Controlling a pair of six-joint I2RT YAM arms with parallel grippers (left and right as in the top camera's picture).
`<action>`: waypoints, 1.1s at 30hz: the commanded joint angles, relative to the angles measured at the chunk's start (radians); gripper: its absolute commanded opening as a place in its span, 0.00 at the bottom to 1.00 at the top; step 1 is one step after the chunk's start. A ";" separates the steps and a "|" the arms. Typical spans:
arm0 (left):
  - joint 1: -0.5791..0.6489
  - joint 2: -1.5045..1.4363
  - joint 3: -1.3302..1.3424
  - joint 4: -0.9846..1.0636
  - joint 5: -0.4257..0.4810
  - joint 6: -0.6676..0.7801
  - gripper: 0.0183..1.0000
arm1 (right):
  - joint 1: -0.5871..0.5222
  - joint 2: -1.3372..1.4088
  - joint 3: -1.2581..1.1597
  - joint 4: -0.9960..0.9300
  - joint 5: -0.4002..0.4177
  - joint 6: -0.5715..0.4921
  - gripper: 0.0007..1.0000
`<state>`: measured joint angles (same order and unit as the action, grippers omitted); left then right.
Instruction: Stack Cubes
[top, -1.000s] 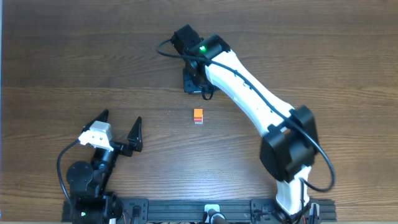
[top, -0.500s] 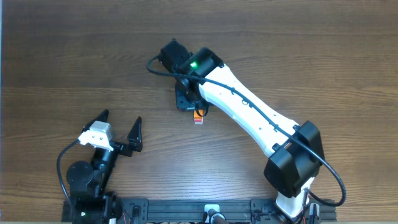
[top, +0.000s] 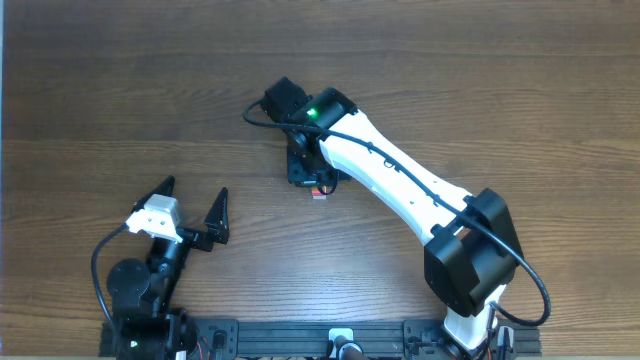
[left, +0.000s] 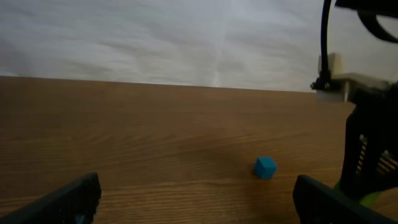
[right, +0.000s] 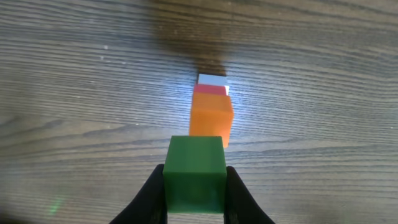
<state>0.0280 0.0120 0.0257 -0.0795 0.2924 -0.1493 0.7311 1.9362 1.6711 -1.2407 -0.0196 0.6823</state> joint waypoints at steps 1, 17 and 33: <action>-0.004 -0.007 -0.007 0.002 0.010 0.015 1.00 | -0.021 -0.013 -0.048 0.023 -0.002 0.021 0.01; -0.004 -0.007 -0.007 0.002 0.010 0.015 1.00 | -0.030 -0.012 -0.069 0.066 -0.002 0.029 0.01; -0.004 -0.007 -0.007 0.002 0.010 0.015 1.00 | -0.030 -0.012 -0.084 0.090 -0.002 0.035 0.29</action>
<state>0.0280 0.0120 0.0261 -0.0795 0.2924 -0.1493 0.7074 1.9362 1.5974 -1.1530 -0.0200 0.7071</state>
